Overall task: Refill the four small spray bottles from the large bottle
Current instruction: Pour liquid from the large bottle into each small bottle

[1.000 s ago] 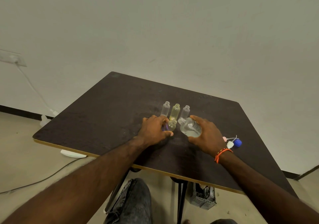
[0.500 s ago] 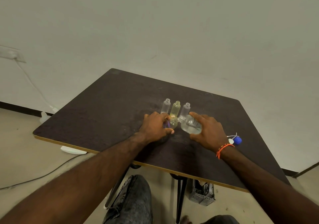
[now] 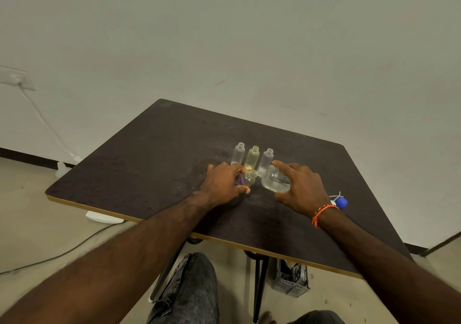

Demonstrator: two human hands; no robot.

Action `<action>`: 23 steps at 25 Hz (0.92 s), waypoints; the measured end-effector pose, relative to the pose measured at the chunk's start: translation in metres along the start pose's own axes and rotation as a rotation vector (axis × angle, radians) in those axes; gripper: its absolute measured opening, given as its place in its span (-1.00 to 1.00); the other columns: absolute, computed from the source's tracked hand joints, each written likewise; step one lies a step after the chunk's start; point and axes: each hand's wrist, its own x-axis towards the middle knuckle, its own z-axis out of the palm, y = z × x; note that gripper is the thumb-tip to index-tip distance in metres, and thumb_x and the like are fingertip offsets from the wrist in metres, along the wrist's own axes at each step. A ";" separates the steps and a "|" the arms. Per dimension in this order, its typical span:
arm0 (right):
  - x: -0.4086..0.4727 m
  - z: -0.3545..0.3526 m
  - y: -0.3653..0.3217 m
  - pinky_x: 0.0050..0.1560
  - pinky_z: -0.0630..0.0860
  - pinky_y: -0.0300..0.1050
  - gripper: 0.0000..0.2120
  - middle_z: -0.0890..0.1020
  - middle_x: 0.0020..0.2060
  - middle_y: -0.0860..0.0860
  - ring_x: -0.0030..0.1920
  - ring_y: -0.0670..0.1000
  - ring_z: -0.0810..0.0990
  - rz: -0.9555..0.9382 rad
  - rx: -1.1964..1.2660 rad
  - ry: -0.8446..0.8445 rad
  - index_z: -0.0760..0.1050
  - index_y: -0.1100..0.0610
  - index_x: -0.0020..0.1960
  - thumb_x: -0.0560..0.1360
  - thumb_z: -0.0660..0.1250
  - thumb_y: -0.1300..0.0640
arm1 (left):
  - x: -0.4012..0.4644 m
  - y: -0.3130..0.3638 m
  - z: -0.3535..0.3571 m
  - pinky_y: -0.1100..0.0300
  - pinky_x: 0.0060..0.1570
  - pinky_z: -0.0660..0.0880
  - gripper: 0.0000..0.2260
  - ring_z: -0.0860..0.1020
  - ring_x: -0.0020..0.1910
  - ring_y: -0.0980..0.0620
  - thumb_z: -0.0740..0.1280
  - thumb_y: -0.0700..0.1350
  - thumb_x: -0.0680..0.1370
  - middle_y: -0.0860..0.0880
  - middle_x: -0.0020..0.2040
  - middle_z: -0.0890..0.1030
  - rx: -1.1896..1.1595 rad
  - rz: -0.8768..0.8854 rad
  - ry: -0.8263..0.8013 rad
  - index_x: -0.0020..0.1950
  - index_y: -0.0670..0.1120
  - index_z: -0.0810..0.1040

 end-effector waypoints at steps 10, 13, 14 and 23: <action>0.000 -0.003 0.001 0.32 0.36 0.15 -0.21 0.47 0.38 -0.01 0.33 0.11 0.41 -0.017 -0.040 0.002 0.19 -0.14 0.56 0.40 0.44 -0.13 | 0.001 0.000 0.002 -0.06 0.33 0.31 -0.56 0.56 0.13 0.09 0.53 0.20 0.47 0.14 0.06 0.66 0.001 0.002 -0.006 0.27 0.10 0.55; 0.000 -0.003 0.000 0.32 0.36 0.15 -0.21 0.46 0.39 -0.01 0.34 0.10 0.40 -0.015 -0.030 -0.004 0.18 -0.13 0.56 0.41 0.44 -0.13 | 0.002 -0.002 0.003 -0.07 0.34 0.30 -0.55 0.56 0.14 0.09 0.53 0.20 0.47 0.14 0.07 0.65 -0.006 0.001 -0.012 0.29 0.10 0.54; 0.000 -0.003 0.000 0.33 0.36 0.15 -0.21 0.46 0.39 0.00 0.34 0.10 0.40 -0.013 -0.026 -0.007 0.18 -0.13 0.56 0.41 0.45 -0.13 | 0.002 -0.002 0.003 -0.06 0.35 0.29 -0.54 0.56 0.15 0.09 0.53 0.20 0.47 0.14 0.08 0.66 -0.008 0.000 -0.015 0.29 0.09 0.54; 0.000 -0.003 -0.002 0.33 0.36 0.16 -0.20 0.47 0.39 0.01 0.34 0.11 0.40 -0.016 -0.017 0.000 0.19 -0.13 0.56 0.41 0.45 -0.12 | 0.002 -0.002 0.003 -0.06 0.33 0.24 -0.54 0.58 0.16 0.07 0.52 0.21 0.48 0.12 0.10 0.67 0.013 -0.007 -0.019 0.30 0.09 0.53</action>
